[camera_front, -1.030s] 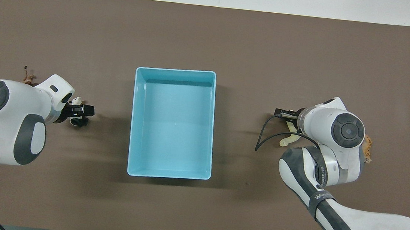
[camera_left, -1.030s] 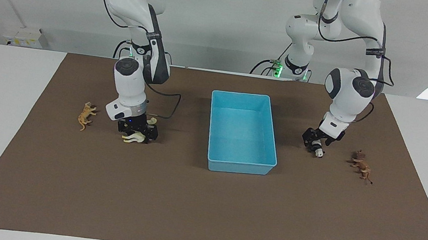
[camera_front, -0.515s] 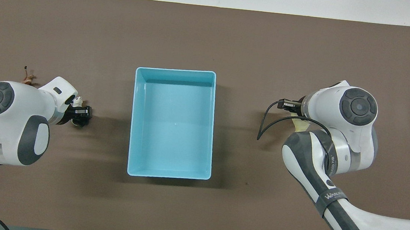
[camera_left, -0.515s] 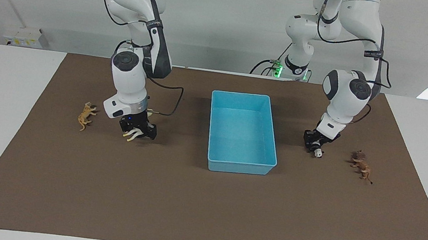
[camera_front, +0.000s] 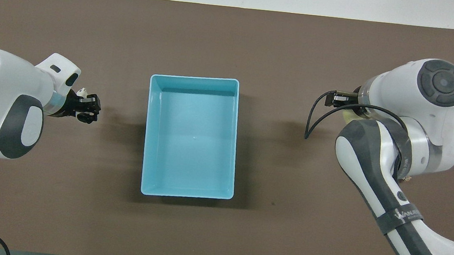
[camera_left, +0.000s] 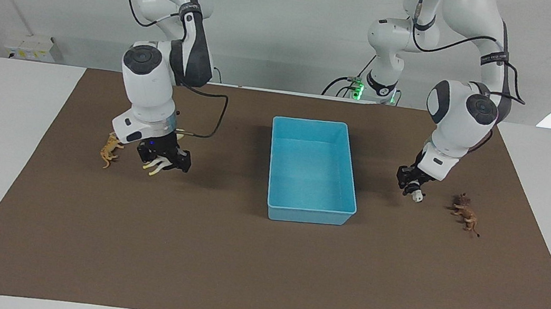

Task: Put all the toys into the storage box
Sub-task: 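Lower the panda into the blue box with the left gripper and release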

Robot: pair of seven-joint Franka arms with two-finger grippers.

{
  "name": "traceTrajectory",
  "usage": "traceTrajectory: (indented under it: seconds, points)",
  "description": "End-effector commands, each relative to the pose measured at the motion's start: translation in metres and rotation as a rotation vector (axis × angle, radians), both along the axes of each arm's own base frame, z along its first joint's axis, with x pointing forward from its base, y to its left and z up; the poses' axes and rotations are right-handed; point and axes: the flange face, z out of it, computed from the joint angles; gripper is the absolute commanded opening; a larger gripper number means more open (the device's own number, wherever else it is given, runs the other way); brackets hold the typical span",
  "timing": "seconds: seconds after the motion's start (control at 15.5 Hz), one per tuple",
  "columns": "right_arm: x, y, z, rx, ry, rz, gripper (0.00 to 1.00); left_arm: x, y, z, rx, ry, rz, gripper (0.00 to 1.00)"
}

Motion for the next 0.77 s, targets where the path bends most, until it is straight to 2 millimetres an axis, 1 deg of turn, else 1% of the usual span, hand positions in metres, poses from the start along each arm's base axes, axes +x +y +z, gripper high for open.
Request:
traceTrajectory:
  seconds: [0.0,0.06,0.13,0.19,0.26,0.32,0.39,0.45,0.51,0.58,0.71]
  points:
    - [0.005,-0.002,0.037,-0.006,0.014,0.011,0.0,0.006,-0.063,0.038,-0.025,0.005,0.182,0.13]
    - [0.004,-0.004,0.048,-0.006,0.017,0.007,0.0,0.004,-0.089,0.048,-0.046,-0.005,0.241,0.14]
    - [0.002,-0.006,0.059,-0.006,0.015,0.011,0.0,-0.002,-0.115,0.05,-0.053,-0.016,0.272,0.14]
    - [0.0,-0.006,0.066,-0.005,0.01,0.023,0.0,-0.007,-0.133,0.05,-0.065,-0.033,0.297,0.14]
    - [-0.003,-0.008,0.071,-0.004,0.009,0.026,0.0,-0.014,-0.154,0.049,-0.076,-0.046,0.312,0.15]
    - [-0.004,-0.008,0.073,-0.004,0.012,0.027,0.0,-0.023,-0.179,0.047,-0.087,-0.052,0.319,0.16]
    - [-0.005,-0.008,0.077,-0.003,0.006,0.027,0.0,-0.031,-0.196,0.047,-0.095,-0.057,0.328,0.2]
    - [-0.006,-0.008,0.078,-0.002,0.004,0.027,0.0,-0.042,-0.212,0.043,-0.1,-0.059,0.312,0.48]
    - [-0.006,-0.008,0.079,-0.002,0.003,0.027,0.0,-0.049,-0.221,0.041,-0.101,-0.06,0.297,0.87]
    - [-0.006,-0.008,0.08,0.0,0.002,0.028,0.0,-0.053,-0.223,0.041,-0.091,-0.048,0.29,1.0]
    - [-0.008,-0.006,0.083,0.001,-0.001,0.031,0.0,-0.055,-0.222,0.04,-0.078,-0.031,0.292,1.0]
